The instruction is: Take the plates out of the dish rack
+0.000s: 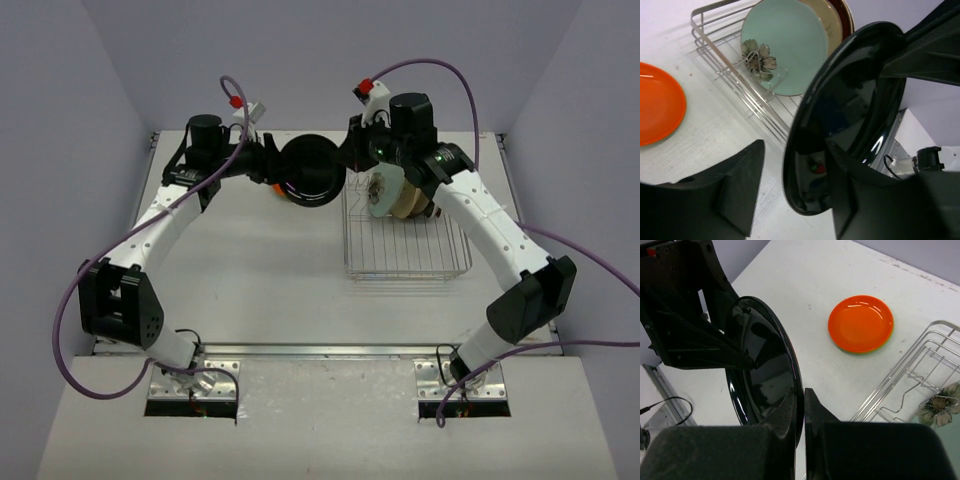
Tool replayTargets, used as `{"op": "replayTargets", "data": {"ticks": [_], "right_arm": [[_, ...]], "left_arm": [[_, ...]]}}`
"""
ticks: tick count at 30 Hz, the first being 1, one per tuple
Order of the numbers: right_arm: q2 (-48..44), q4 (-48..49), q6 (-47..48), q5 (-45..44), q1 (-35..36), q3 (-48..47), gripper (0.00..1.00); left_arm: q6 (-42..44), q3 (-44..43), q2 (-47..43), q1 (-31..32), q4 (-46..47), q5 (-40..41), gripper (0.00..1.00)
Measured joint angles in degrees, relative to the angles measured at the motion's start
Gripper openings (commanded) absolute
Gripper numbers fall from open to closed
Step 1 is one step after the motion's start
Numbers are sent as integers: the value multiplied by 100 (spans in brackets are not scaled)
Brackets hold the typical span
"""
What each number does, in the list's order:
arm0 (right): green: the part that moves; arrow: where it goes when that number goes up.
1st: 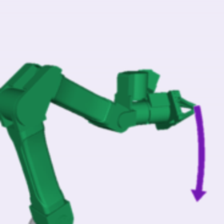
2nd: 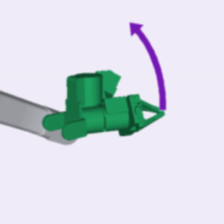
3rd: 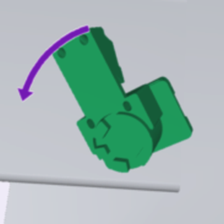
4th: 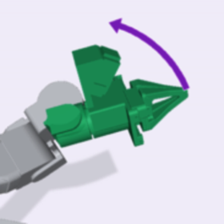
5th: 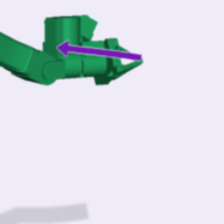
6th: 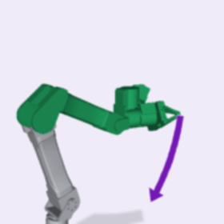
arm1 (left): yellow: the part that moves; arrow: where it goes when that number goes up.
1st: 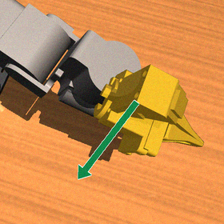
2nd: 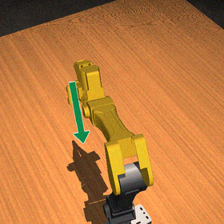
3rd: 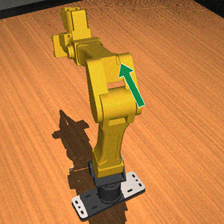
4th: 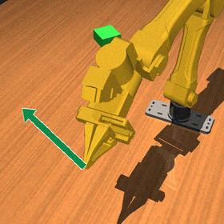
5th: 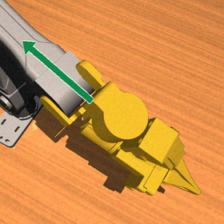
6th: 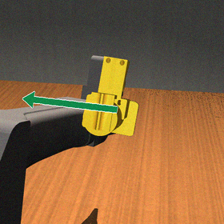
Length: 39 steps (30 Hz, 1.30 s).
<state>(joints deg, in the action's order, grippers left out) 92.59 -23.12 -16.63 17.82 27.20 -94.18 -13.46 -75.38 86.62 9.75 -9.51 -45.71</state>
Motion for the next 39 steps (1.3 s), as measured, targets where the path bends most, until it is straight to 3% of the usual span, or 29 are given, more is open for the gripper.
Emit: {"op": "replayTargets", "data": {"ticks": [3,5,6,8,9,10,17,29,39], "right_arm": [[20,13,-80,86,-5,73,0],[38,9,-85,38,-20,119,20],[53,25,-95,37,-28,145,32],[111,37,-162,-70,-18,170,65],[124,35,-186,-138,-15,187,75],[124,30,-190,-197,-15,202,79],[120,73,-246,-864,-51,274,91],[-385,58,-245,-1431,-732,895,93],[-476,75,-246,-1464,-804,1043,94]], "left_arm": [[-249,6,73,-71,147,-301,11],[-467,7,195,-193,284,-637,0],[-584,7,256,-260,356,-823,0],[-758,7,421,-413,469,-1012,0],[-833,7,528,-521,514,-1041,0],[-899,7,643,-632,551,-1015,0],[-1086,13,1651,-1387,707,-552,0],[-1091,-1648,3541,-1333,368,329,0],[-1174,-2500,4497,-1220,127,628,11]]}}
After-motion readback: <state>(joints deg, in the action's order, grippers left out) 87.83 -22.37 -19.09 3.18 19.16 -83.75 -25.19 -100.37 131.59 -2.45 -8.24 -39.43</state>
